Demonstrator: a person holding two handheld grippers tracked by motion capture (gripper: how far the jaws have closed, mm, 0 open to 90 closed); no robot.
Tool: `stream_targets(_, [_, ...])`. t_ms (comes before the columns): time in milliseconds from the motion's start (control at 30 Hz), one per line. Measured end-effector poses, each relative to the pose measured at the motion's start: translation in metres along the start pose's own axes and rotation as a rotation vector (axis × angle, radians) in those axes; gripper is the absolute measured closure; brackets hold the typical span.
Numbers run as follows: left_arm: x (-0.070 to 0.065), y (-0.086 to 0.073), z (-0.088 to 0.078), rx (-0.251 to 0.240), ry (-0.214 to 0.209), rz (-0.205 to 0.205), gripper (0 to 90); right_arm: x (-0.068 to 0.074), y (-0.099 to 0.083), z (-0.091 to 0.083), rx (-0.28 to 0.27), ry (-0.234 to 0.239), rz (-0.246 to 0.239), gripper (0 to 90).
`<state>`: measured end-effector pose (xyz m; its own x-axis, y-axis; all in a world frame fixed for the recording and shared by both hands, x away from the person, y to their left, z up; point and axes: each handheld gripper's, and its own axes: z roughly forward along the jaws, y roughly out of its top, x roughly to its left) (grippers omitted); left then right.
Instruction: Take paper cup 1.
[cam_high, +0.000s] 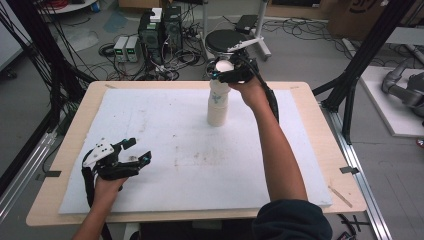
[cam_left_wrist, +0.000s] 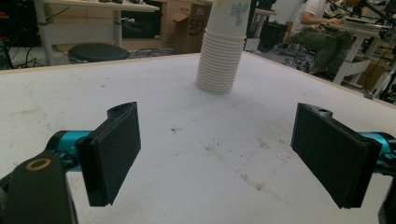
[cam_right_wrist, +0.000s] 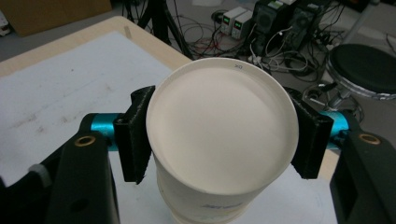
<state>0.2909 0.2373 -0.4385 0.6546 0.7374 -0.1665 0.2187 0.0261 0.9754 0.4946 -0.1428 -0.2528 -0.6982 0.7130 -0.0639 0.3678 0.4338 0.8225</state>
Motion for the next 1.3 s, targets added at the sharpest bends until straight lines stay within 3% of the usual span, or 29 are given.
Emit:
stream_targets(267, [-0.004,0.0,0.002,0.007,-0.027,0.005,15.8,0.003,0.007,-0.03,-0.042,-0.003,-0.015,35.4])
stream_targets(500, [-0.007,0.0,0.005,0.012,-0.054,0.004,15.5,0.004,-0.004,-0.059,-0.076,0.022,-0.025,35.4])
stream_targets(733, [-0.01,0.0,0.007,0.008,-0.076,-0.006,15.5,0.006,-0.034,-0.088,-0.092,0.035,-0.022,35.4])
stream_targets(800, [-0.011,0.0,0.007,0.003,-0.087,-0.007,15.5,0.007,-0.038,-0.09,-0.092,0.039,-0.022,35.4])
stream_targets(867, [-0.012,0.0,0.007,0.002,-0.096,-0.004,15.5,0.012,-0.054,-0.095,-0.082,0.047,-0.036,35.4])
stream_targets(1300, [-0.019,-0.001,0.008,0.003,-0.12,0.012,15.5,0.037,-0.112,-0.096,-0.09,0.138,-0.059,35.3])
